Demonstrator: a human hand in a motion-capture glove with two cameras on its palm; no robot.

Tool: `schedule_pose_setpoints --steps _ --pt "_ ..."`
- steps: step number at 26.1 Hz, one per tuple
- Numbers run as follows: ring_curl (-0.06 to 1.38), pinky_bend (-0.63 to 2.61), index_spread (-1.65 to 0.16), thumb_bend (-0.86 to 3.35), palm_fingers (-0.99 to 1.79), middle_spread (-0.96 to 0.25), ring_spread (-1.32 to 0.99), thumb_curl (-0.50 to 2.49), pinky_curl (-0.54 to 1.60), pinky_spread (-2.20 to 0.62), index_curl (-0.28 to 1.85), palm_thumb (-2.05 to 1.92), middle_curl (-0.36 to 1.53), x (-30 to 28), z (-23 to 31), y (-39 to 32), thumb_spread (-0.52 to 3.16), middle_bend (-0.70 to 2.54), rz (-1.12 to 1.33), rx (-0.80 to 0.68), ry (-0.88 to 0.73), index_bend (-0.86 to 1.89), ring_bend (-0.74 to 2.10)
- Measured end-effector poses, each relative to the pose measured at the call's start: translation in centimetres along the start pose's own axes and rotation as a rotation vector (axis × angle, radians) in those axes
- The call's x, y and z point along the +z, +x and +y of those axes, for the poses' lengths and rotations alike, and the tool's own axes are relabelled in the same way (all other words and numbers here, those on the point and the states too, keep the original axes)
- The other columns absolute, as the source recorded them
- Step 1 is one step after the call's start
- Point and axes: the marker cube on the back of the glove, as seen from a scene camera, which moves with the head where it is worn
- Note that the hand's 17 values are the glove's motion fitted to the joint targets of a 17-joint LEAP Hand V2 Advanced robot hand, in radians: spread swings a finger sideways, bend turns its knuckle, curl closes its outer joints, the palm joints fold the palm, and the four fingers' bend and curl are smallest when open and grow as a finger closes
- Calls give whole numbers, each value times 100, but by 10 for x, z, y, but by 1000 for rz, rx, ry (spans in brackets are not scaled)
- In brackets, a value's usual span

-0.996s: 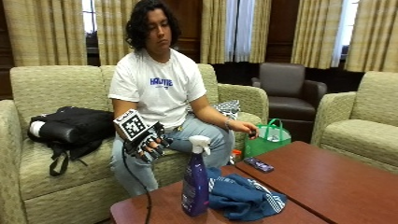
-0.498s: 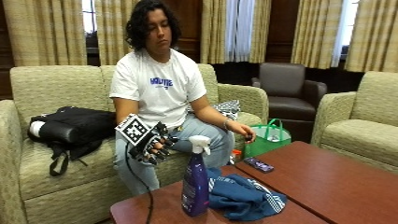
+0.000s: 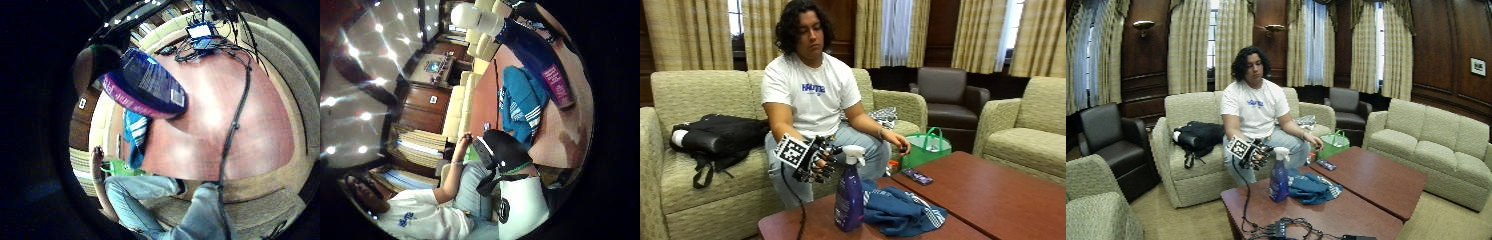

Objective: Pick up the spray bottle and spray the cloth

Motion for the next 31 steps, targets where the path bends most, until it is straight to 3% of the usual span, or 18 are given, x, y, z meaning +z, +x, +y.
schedule_pose_setpoints --steps 11,22,31 --pt "28 38 -40 -3 43 -11 -15 27 31 13 24 57 34 27 -35 15 99 23 -226 160 22 15 31" --pt "30 35 -39 -3 47 -12 -15 28 31 13 23 55 35 44 -64 20 96 22 -206 157 -8 12 38" --pt "31 32 -39 -3 55 -14 -15 29 31 9 23 55 37 55 -88 8 93 25 -209 102 81 11 41"
